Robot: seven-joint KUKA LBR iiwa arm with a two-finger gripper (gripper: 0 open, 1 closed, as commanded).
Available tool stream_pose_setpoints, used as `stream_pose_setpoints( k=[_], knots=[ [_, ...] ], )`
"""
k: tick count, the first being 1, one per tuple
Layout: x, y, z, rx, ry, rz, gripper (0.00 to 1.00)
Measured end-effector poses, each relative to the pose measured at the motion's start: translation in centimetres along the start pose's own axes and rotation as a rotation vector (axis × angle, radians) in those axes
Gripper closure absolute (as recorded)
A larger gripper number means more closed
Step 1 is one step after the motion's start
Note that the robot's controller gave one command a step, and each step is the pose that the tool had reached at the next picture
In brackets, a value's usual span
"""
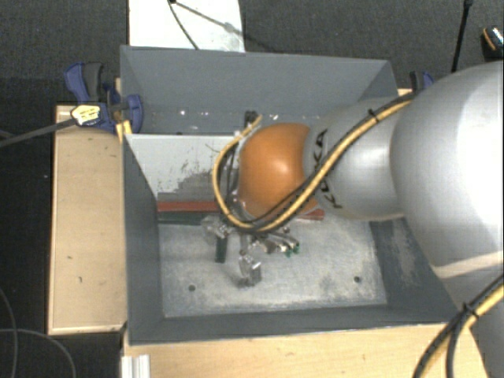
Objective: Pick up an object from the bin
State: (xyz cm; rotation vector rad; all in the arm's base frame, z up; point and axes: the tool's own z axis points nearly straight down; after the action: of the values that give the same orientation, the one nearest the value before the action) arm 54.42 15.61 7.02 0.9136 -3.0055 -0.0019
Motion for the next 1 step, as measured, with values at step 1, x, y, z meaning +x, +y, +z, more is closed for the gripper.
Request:
stream_pose_setpoints(
  k=[1],
  knots=[
    [-0.19, -4.14, -0.06, 0.004, -0.005, -0.048, 0.00]
  ],
)
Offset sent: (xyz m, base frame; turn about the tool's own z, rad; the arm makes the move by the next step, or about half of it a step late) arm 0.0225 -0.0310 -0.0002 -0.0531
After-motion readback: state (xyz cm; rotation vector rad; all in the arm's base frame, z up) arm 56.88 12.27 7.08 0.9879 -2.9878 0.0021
